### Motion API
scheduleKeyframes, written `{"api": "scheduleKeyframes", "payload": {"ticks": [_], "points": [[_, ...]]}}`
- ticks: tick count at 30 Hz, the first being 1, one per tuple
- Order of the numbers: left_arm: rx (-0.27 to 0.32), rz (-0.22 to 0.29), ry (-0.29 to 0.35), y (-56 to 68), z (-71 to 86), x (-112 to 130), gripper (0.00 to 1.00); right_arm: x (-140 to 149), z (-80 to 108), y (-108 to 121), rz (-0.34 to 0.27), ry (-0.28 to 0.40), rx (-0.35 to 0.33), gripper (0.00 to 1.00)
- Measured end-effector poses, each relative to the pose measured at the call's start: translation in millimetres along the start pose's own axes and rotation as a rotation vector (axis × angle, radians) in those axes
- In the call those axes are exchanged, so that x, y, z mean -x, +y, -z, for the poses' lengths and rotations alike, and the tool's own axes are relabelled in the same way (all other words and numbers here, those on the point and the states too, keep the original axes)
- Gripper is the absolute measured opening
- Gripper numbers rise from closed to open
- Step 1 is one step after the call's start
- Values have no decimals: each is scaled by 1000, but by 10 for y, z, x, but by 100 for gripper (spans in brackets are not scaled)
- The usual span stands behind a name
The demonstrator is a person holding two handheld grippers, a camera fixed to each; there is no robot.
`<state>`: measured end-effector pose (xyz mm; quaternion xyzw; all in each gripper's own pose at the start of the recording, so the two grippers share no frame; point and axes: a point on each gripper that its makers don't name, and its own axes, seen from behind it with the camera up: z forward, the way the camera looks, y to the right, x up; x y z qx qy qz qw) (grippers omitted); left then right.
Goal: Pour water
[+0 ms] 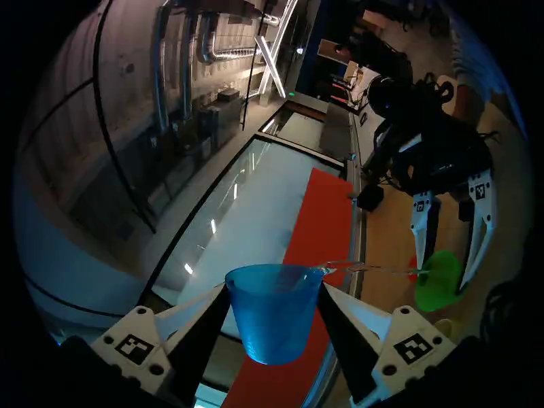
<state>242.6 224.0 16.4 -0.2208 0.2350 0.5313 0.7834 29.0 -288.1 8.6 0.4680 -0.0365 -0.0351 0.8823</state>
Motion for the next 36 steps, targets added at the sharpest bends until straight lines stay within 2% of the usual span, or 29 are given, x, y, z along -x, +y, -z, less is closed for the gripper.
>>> {"api": "scheduleKeyframes", "payload": {"ticks": [36], "points": [[1, -167, -8, -98, 18, -63, 86, -65, -11, 19, 6, 7, 7, 91]]}}
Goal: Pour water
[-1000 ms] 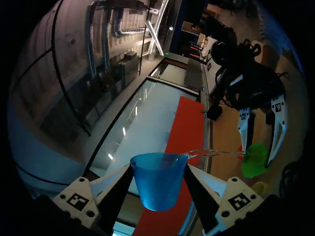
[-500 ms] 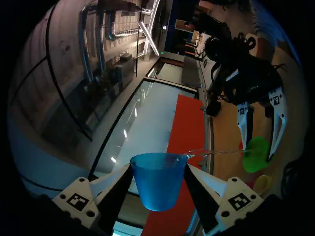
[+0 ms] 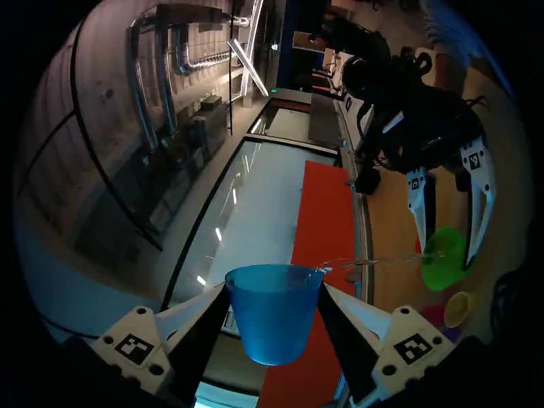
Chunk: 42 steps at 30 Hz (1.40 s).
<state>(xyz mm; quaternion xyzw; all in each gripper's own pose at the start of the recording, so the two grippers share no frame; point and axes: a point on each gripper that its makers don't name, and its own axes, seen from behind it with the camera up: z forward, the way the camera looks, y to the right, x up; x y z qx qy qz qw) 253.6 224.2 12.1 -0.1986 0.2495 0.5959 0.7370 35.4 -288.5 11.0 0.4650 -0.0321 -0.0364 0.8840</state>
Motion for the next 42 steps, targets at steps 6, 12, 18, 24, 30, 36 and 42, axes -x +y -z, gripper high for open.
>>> {"api": "scheduleKeyframes", "payload": {"ticks": [6, 12, 18, 24, 30, 36, 42], "points": [[5, -23, 2, 2, -4, -14, 86, 2, -3, 5, 1, -2, 2, 91], [10, -47, 4, 3, -13, -31, 86, 2, -2, 13, 2, -1, 4, 91], [11, -74, 7, -23, -21, -52, 86, -20, 2, 9, 3, 0, 5, 91], [15, -108, 10, -27, -29, -74, 86, -37, 6, 7, 7, 1, 6, 91], [17, -143, 15, -21, -37, -94, 86, -40, 10, 12, 8, 2, 8, 91], [16, -176, 17, -14, -23, -128, 86, -46, 14, 6, 9, 1, 7, 91], [15, -227, 15, -18, -24, -147, 86, -58, 10, 5, 10, 1, 6, 91]]}}
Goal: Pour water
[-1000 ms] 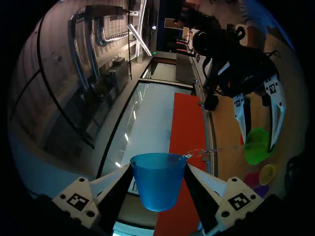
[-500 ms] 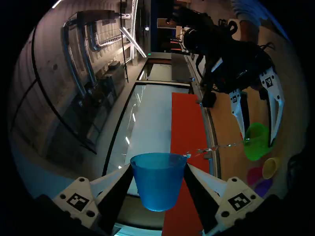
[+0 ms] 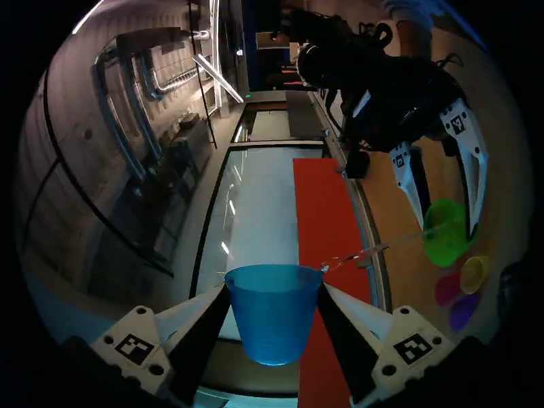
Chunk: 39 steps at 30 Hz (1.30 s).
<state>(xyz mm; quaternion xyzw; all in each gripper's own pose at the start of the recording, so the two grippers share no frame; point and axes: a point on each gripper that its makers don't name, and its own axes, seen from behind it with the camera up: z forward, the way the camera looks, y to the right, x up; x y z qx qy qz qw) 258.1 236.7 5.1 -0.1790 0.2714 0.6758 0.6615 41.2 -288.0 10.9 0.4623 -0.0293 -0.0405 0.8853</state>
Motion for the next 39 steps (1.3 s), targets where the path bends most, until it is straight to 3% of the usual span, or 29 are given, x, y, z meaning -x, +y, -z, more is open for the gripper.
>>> {"api": "scheduleKeyframes", "payload": {"ticks": [18, 39], "points": [[1, -115, 7, 60, 15, -78, 86, 3, -13, 3, 0, 3, 0, 91], [-9, -96, 15, 27, 27, -50, 86, -11, -39, -3, -2, 6, 2, 91]]}}
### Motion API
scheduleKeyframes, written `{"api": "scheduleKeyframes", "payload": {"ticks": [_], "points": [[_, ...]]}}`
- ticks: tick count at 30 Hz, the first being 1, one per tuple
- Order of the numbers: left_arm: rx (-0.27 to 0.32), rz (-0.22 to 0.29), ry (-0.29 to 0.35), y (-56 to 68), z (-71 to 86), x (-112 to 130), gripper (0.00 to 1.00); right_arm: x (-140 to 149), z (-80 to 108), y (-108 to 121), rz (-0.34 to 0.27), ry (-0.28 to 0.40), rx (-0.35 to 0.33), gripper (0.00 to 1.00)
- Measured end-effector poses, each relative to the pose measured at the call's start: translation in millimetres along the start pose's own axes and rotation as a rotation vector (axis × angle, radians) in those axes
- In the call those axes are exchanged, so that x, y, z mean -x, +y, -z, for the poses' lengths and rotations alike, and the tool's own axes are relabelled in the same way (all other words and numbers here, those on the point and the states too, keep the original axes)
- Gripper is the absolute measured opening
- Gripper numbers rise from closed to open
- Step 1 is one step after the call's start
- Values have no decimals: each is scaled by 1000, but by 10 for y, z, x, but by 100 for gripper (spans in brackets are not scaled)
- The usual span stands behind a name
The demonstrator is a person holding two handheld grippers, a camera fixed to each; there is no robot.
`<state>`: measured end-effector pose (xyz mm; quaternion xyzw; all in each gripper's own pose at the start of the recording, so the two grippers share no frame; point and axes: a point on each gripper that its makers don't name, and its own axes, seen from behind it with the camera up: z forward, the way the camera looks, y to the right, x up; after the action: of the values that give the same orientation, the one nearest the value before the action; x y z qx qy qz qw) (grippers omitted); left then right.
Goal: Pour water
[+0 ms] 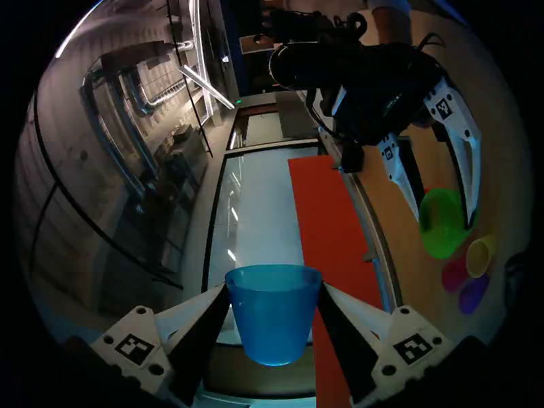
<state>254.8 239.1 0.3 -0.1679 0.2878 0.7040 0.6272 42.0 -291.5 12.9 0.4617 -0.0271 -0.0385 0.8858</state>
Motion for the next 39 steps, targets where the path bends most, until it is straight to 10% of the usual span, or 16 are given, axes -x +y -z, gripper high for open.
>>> {"api": "scheduleKeyframes", "payload": {"ticks": [12, 39], "points": [[-8, 141, -12, -23, -40, 75, 86, -4, 28, 33, 0, 7, 7, 91], [-47, 884, -58, 33, 25, 359, 86, -119, 143, 151, -12, 46, 36, 91]]}}
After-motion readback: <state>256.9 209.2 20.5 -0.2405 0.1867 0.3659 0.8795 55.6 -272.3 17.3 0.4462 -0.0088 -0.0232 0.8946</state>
